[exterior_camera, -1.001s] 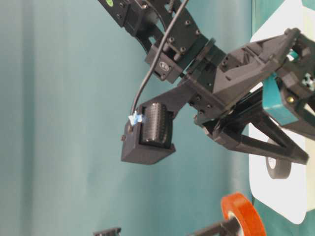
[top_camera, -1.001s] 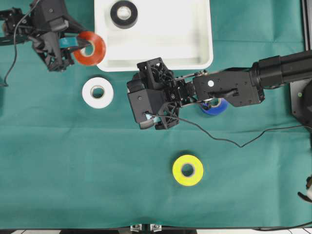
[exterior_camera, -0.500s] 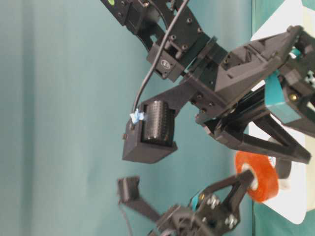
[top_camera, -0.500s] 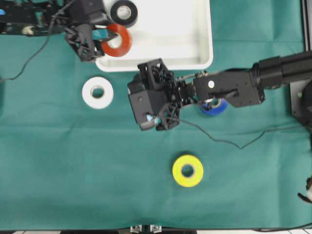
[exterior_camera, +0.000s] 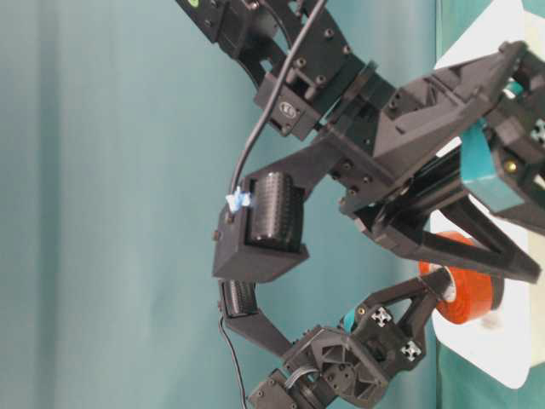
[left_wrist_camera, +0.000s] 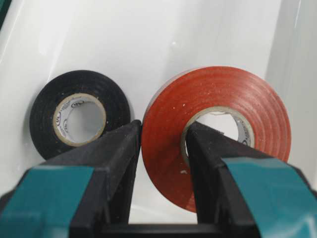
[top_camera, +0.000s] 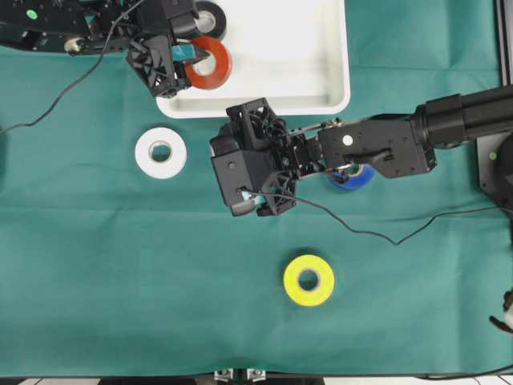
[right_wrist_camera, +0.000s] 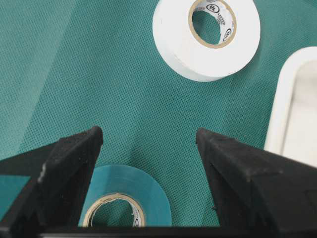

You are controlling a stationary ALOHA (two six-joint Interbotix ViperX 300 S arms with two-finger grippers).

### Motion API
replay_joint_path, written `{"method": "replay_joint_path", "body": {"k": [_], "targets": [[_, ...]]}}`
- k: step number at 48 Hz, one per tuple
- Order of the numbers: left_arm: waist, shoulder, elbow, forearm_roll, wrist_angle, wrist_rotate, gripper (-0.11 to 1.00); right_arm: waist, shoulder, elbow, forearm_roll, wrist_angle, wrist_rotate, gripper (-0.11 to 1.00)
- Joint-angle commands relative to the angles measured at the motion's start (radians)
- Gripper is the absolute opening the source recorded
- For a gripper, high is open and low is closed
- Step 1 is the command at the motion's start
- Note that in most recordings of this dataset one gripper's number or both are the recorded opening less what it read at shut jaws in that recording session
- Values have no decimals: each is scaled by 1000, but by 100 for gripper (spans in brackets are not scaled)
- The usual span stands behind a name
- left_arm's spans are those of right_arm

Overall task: Put the tape alternately from left to right into the white case.
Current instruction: 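Place the red roll beside the black roll and open the left gripper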

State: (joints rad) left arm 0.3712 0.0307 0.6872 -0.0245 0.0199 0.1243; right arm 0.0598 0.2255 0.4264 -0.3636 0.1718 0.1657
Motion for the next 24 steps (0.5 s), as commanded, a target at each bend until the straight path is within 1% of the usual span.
{"method": "replay_joint_path", "body": {"k": [1, 3, 4, 7, 9, 18, 20, 22, 24], "targets": [[3, -20, -3, 2, -2, 0, -2, 3, -43, -8, 2, -9, 2, 83], [3, -20, 0, 2, 0, 0, -1, 3, -43, -8, 2, -9, 2, 83], [3, -21, 0, 2, 0, 0, 1, 3, -43, -8, 2, -9, 2, 83], [3, -25, 5, 2, 0, 0, 11, 5, -43, -8, 2, -9, 2, 83], [3, -28, 8, 2, 0, 0, 19, 3, -43, -6, 2, -9, 2, 83], [3, -46, 18, 2, 2, 0, 75, 3, -43, -6, 2, -9, 2, 83], [3, -49, 20, 2, 2, 0, 85, 3, -43, -6, 2, -9, 2, 83], [3, -52, 20, 2, 2, 0, 89, 3, -43, -6, 2, -9, 2, 83], [3, -55, 21, 2, 2, 0, 89, 3, -43, -6, 2, -9, 2, 83]]}}
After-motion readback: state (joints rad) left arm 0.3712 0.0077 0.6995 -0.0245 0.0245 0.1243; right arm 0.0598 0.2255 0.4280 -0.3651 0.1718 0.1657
